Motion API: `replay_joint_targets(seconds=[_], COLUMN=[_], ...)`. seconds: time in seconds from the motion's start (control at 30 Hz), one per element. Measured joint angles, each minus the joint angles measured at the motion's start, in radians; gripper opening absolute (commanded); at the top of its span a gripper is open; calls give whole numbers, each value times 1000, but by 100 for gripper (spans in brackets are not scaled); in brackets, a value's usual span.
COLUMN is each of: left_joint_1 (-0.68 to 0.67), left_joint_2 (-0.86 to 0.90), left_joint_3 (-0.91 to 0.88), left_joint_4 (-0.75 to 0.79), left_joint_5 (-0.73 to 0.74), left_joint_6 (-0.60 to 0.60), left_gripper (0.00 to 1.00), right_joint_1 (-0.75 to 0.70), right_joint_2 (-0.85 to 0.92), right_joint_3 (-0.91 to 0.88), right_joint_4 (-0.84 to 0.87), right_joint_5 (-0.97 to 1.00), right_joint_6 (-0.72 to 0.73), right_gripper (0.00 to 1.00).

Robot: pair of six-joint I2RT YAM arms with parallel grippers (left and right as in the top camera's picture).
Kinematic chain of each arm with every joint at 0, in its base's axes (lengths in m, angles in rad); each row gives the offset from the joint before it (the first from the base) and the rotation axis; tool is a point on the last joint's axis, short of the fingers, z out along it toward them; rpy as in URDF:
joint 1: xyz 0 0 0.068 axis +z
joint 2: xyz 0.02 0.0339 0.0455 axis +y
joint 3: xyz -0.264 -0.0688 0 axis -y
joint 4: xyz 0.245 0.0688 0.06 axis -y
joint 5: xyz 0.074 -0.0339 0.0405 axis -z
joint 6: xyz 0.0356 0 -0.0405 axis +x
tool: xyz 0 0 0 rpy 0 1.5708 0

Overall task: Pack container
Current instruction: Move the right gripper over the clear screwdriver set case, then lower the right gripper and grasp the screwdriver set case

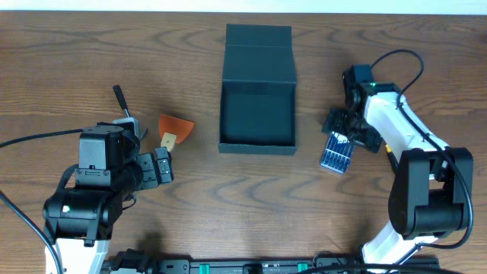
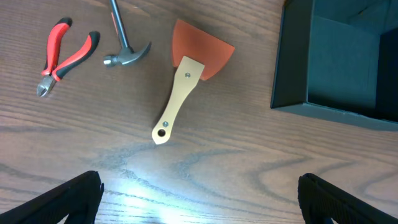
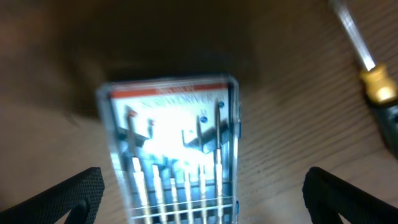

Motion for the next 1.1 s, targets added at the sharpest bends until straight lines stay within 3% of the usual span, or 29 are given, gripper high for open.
replay_joint_targets(seconds=[0.57,0.87,1.1], left_joint_1=[0,0,0], left_joint_2=[0,0,0], left_joint_3=[0,0,0], left_joint_4=[0,0,0], left_joint_5=[-1,-19,-19], left_joint_6=[0,0,0], left_gripper=[98,98,99], right_joint_1=[0,0,0], right_joint_2=[6,6,6], right_joint_3=[-95,-95,-95], right_joint_4=[46,48,52], right_joint_5=[-47,-55,-59], right_joint_6=[-56,-66,-66], right_gripper=[99,71,62])
